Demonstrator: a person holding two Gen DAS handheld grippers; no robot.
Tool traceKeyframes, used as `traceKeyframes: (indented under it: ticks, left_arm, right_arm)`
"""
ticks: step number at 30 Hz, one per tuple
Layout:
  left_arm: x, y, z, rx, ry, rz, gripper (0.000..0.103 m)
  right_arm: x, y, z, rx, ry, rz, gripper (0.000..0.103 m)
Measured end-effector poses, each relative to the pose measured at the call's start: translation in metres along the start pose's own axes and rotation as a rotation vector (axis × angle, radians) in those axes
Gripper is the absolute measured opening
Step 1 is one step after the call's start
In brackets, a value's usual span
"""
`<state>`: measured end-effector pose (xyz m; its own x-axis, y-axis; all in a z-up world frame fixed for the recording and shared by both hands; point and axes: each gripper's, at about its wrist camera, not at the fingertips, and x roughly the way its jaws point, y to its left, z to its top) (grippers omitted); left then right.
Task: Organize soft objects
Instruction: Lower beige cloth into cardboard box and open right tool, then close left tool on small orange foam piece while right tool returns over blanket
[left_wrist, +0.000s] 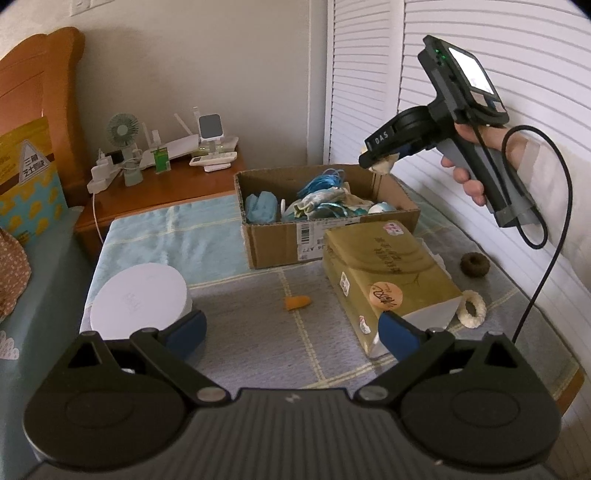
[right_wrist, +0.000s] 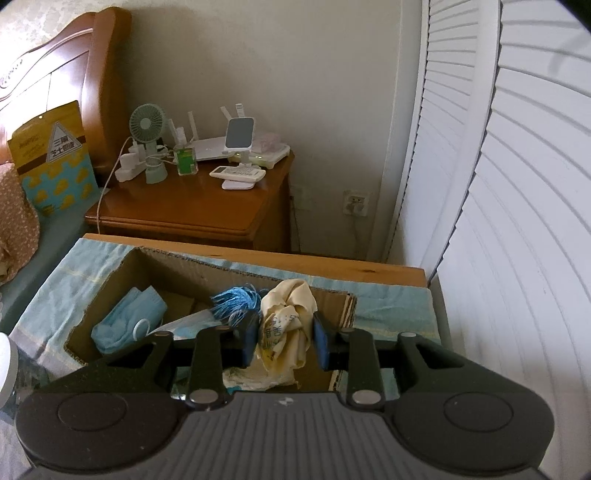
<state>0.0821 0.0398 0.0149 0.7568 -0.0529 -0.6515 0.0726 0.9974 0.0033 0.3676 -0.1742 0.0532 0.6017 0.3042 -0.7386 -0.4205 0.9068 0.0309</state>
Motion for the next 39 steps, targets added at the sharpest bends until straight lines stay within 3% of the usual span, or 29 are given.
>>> traceKeyframes:
  ticks: [3,9,26,39]
  left_arm:
    - [-0.004,0.001,-0.001,-0.002,-0.007,-0.003,0.099]
    - [-0.005,0.003,-0.002,-0.010,-0.006,-0.005,0.099]
    - [-0.011,0.005,-0.005,-0.017,-0.024,-0.024,0.099]
    - [-0.013,-0.002,-0.008,-0.002,-0.026,-0.058,0.099]
  right_arm:
    - [-0.001,-0.004,-0.001,0.016,-0.005,0.030,0.083]
    - [-0.013,-0.002,-0.007,0.029,-0.037,0.043,0.103]
    - [-0.069,0.018,-0.039,0.016,-0.113,-0.010,0.103]
    - [-0.122,0.022,-0.097,0.091,-0.167,-0.088,0.103]
